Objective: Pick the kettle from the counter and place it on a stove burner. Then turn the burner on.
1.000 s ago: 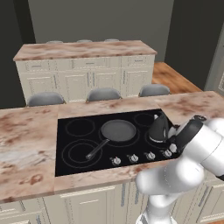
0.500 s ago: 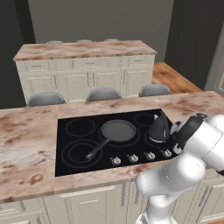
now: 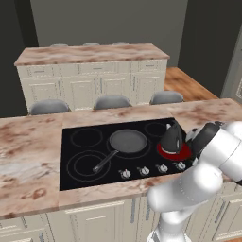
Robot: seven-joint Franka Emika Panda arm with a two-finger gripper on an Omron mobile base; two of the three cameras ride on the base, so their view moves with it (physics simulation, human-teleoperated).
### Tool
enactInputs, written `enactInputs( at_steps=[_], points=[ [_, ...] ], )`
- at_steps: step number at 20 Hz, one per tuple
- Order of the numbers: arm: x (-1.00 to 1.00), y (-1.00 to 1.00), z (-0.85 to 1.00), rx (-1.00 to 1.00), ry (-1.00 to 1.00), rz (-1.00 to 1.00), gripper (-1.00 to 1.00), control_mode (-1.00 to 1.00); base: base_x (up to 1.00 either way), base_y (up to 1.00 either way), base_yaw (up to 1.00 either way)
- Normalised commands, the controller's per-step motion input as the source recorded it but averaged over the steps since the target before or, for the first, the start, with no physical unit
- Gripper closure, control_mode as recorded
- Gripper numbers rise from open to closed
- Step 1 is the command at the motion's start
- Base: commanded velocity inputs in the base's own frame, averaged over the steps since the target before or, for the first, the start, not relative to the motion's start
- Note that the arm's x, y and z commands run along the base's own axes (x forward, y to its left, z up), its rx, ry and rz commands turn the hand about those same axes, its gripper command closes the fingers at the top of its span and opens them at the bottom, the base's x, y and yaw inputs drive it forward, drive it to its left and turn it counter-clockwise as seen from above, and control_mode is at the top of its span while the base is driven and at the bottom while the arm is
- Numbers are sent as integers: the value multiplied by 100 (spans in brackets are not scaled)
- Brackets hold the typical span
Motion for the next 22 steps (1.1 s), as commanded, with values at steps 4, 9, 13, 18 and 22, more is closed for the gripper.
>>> enactInputs(
  at_steps=[4,9,13,18,22],
  points=[
    [-14,0,-15,-1,0,36,100,-100,0,0,0],
    [-12,0,-20,-3,-2,33,100,-100,0,0,0],
    [-3,0,-15,-3,-1,26,100,-100,0,0,0],
    [0,0,0,0,-1,7,100,-100,0,0,0],
    [-2,0,0,0,0,0,100,-100,0,0,0]
  ],
)
